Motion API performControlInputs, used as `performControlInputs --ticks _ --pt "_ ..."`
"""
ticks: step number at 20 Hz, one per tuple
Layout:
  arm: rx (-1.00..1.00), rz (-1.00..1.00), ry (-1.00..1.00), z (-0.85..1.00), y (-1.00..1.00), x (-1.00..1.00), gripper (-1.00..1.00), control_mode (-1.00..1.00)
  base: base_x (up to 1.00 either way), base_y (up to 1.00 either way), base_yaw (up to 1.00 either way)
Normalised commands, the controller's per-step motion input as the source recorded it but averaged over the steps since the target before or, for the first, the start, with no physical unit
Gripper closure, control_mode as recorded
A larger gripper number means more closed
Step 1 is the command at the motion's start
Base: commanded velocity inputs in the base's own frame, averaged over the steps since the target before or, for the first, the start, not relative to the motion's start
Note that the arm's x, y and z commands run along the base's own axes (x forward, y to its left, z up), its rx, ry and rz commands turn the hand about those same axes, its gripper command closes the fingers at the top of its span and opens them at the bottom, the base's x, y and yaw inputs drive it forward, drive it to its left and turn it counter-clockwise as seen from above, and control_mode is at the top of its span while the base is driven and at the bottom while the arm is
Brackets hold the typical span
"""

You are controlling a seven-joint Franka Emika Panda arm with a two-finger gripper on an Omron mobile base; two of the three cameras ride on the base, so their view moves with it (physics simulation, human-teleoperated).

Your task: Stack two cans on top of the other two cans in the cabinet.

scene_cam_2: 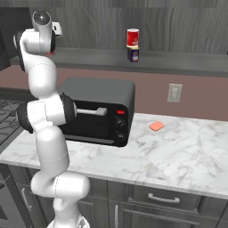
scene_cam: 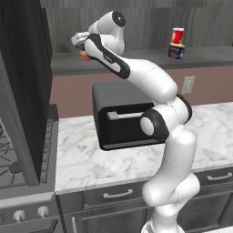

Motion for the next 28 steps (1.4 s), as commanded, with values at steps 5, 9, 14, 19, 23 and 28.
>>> performControlInputs --ticks 5,9,14,19,23,28 --pt "0.00 0.00 0.00 -0.05 -0.01 0.01 -1.00 -1.00 0.00 0.00 0.00" --pt "0.00 0.00 0.00 0.00 -0.06 0.00 -1.00 -1.00 0.00 0.00 0.00" --pt "0.00 0.00 0.00 0.00 -0.09 -0.01 -1.00 -1.00 0.00 0.00 0.00" --pt "0.00 0.00 0.00 -0.01 -0.15 -0.14 -1.00 -1.00 0.00 0.00 0.00" --pt "0.00 0.00 0.00 -0.09 -0.15 -0.31 -1.00 -1.00 0.00 0.00 0.00" --pt "0.00 0.00 -0.01 -0.14 -0.15 -0.36 -1.00 -1.00 0.00 0.00 0.00"
